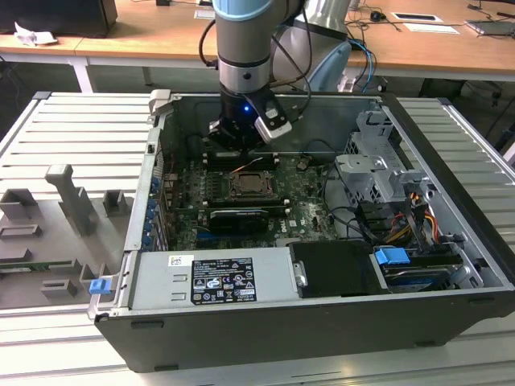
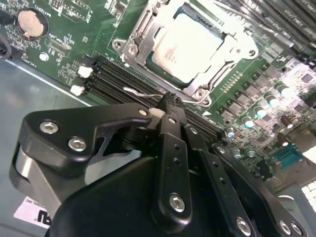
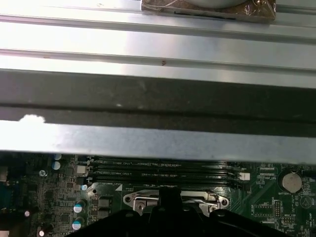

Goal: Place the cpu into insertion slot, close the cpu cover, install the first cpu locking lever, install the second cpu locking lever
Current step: 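Install the first cpu locking lever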

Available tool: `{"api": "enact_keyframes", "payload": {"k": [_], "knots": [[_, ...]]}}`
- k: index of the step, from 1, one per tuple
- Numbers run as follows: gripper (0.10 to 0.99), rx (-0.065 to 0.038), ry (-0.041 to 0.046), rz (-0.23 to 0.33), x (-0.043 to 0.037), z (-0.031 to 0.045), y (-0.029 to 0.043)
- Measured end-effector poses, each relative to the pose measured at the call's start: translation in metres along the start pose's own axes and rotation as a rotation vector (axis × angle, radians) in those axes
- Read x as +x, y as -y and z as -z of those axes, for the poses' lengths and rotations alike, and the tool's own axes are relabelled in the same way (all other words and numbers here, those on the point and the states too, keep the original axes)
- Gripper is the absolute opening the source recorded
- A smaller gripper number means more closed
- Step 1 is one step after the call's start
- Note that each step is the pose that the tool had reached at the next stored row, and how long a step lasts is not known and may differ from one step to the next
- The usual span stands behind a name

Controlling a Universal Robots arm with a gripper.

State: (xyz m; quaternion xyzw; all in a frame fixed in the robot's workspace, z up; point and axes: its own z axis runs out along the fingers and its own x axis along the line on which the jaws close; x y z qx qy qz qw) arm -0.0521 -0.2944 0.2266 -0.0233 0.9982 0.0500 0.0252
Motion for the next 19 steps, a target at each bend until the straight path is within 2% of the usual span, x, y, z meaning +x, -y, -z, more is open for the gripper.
{"api": "enact_keyframes", "payload": {"k": [5, 8, 9, 16, 19], "knots": [[0.106, -0.003, 0.0002, 0.000, -0.0048, -0.0032, -0.0010], [0.106, -0.029, 0.0015, -0.002, -0.0066, -0.0041, -0.0009], [0.106, -0.033, 0.0018, -0.003, -0.0073, -0.0045, -0.0008], [0.106, -0.033, 0.0018, -0.003, -0.0142, -0.0082, -0.0001], [0.106, -0.033, 0.0015, -0.001, -0.0190, -0.0141, 0.0008]]}}
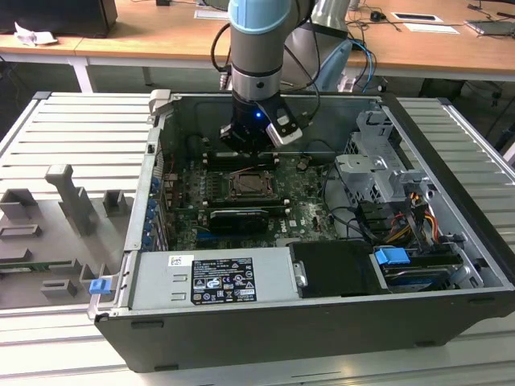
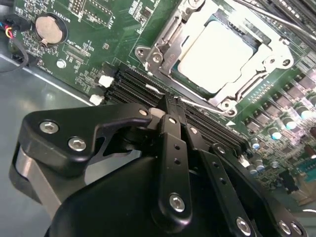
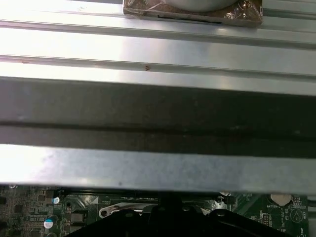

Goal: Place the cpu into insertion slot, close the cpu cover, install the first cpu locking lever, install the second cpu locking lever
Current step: 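Install the first cpu locking lever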

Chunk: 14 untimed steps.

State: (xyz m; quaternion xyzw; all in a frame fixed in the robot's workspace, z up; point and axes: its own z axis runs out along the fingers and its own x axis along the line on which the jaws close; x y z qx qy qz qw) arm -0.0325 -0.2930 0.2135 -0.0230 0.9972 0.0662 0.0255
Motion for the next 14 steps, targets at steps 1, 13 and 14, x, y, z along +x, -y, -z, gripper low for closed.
{"api": "enact_keyframes", "payload": {"k": [1, 13, 14], "knots": [[0.106, 0.000, 0.0001, 0.000, -0.0016, -0.0018, 0.0003], [0.106, 0.000, -0.0010, 0.000, -0.0064, -0.0092, 0.0018], [0.106, 0.000, -0.0012, 0.000, -0.0064, -0.0094, 0.0019]]}}
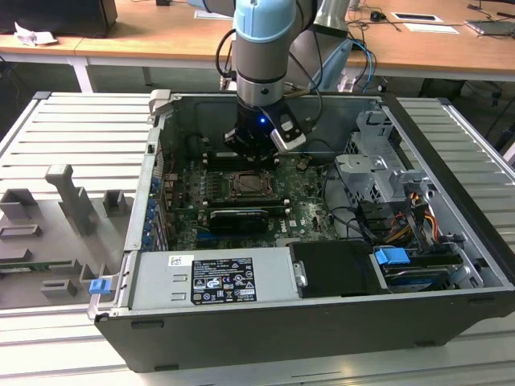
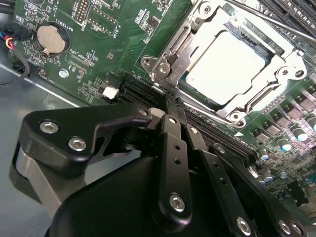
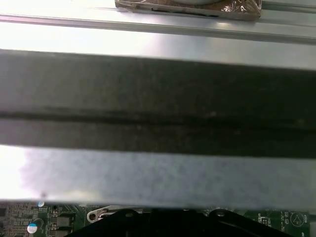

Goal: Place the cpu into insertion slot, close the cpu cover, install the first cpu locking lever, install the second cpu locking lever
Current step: 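Install the first cpu locking lever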

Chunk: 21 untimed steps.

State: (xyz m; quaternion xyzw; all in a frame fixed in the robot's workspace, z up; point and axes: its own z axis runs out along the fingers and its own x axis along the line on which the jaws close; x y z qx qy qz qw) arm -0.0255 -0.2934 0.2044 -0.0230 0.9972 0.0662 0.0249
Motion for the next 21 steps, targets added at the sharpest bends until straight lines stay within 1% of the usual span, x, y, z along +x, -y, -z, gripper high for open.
{"api": "enact_keyframes", "payload": {"k": [12, 21], "knots": [[0.106, 0.000, -0.0017, 0.000, 0.0001, -0.0012, 0.0034], [0.106, -0.001, -0.0021, 0.000, 0.0002, -0.0044, 0.0040]]}}
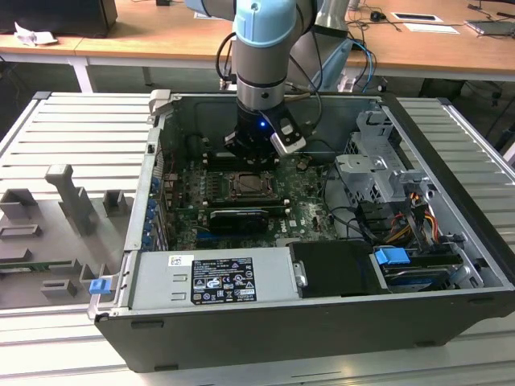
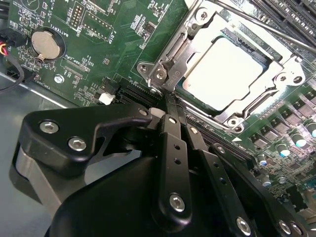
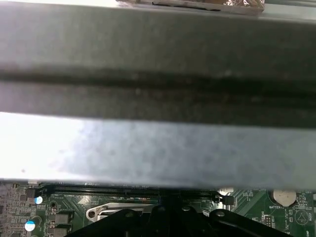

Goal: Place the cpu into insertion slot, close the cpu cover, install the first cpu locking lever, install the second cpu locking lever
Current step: 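Install the first cpu locking lever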

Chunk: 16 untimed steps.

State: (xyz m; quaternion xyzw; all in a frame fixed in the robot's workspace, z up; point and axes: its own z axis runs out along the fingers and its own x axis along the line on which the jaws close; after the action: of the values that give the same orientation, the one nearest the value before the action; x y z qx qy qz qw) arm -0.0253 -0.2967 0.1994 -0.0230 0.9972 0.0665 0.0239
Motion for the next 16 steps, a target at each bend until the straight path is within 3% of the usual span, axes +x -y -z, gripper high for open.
{"api": "enact_keyframes", "payload": {"k": [6, 11, 16], "knots": [[0.106, -0.007, 0.0010, 0.000, -0.0002, 0.0008, -0.0003], [0.106, -0.006, 0.0006, 0.000, -0.0006, 0.0103, -0.0015], [0.106, -0.007, 0.0006, 0.000, -0.0005, 0.0112, 0.0013]]}}
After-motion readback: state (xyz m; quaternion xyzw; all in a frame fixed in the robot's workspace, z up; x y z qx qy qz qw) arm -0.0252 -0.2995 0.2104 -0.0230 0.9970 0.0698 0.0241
